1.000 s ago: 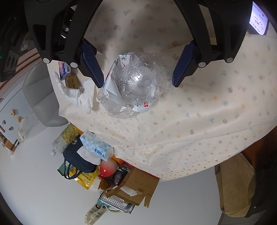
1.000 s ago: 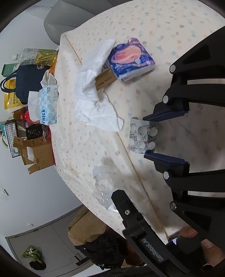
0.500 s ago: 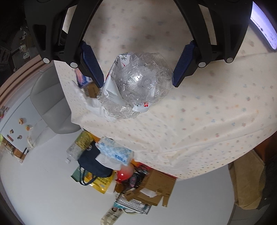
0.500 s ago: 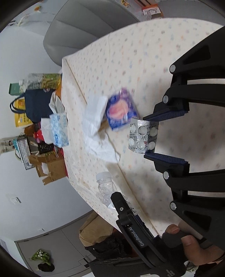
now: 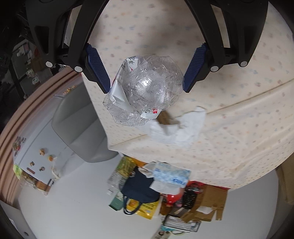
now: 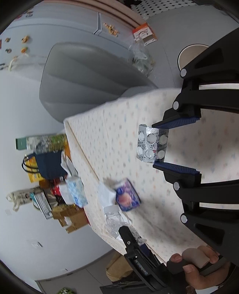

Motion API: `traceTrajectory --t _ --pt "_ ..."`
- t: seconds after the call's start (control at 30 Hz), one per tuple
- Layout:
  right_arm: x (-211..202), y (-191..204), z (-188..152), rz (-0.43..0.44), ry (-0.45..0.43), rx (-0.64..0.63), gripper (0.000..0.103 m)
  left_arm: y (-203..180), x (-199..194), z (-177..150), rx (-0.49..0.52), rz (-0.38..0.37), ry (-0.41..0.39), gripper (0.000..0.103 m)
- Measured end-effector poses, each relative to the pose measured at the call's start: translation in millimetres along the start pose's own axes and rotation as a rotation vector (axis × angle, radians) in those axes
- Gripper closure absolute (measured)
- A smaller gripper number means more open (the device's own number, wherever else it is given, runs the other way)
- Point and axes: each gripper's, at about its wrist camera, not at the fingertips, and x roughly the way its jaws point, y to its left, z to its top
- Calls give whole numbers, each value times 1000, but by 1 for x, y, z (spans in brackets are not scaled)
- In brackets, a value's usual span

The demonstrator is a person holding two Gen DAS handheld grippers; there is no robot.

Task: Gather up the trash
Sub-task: 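Carry both items to the floor bin while the right gripper drops the blister pack in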

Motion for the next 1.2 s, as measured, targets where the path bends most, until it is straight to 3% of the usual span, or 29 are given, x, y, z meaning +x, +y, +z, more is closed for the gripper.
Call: traceTrajectory --t 0.57,0.83,1.2 --pt "-42 -128 -21 -146 -34 161 67 -129 42 -39 167 -131 110 23" --pt "-44 -188 -38 -216 -15 240 67 -188 72 -69 246 -177 184 23" --pt "-25 -251 -62 -228 27 331 67 -249 115 -104 327 -194 276 23"
